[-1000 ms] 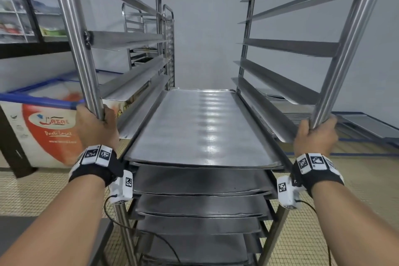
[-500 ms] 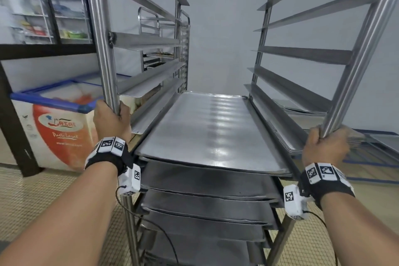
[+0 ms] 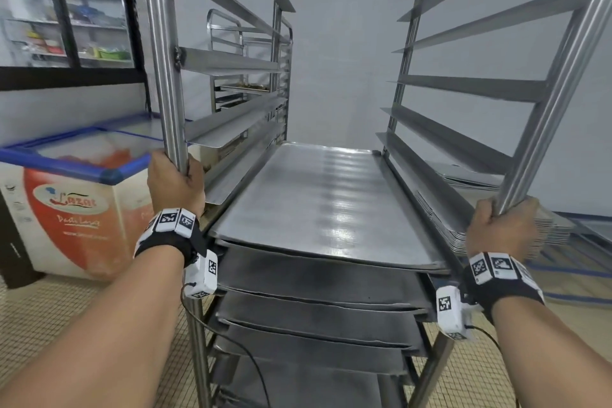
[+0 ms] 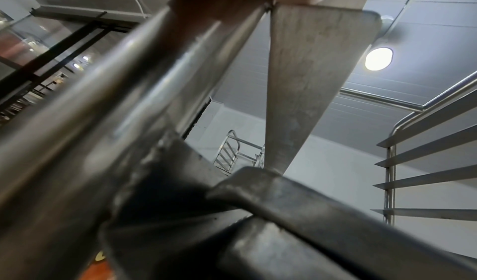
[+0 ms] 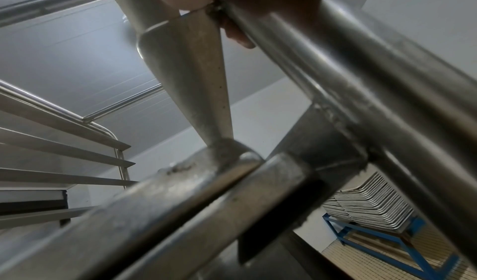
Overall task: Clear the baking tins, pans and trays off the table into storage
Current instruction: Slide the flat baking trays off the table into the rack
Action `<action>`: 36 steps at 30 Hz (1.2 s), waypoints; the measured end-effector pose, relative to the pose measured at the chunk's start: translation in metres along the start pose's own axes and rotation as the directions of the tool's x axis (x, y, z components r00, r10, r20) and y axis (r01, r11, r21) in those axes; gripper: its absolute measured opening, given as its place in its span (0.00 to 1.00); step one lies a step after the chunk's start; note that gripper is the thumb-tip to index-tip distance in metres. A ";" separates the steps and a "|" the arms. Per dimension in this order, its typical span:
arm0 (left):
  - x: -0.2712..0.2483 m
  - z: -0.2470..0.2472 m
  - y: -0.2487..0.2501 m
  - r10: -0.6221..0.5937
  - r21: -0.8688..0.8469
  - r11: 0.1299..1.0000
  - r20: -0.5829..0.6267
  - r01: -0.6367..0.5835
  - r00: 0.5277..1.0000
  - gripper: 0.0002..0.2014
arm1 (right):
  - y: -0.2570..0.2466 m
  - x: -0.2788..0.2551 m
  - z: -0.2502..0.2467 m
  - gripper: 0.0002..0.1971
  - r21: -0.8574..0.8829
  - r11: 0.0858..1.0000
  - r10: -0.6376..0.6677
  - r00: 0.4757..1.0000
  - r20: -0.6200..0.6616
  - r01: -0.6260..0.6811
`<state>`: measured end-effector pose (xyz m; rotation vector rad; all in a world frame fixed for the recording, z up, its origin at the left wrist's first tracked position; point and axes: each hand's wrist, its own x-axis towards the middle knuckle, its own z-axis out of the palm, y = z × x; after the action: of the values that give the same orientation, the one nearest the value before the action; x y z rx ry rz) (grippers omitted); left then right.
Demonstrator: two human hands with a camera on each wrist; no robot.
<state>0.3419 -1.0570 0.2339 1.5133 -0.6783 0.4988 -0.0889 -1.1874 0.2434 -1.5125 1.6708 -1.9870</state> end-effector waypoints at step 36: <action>0.169 0.350 -0.121 -0.039 0.006 0.999 0.087 0.039 0.995 0.17 | 0.045 0.143 0.358 0.12 -0.040 0.999 -0.023 0.998 -0.057 0.021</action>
<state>0.5140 -1.4260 0.2377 1.5568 -0.7143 0.4071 0.0852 -1.5343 0.2481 -1.5071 1.7331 -2.0386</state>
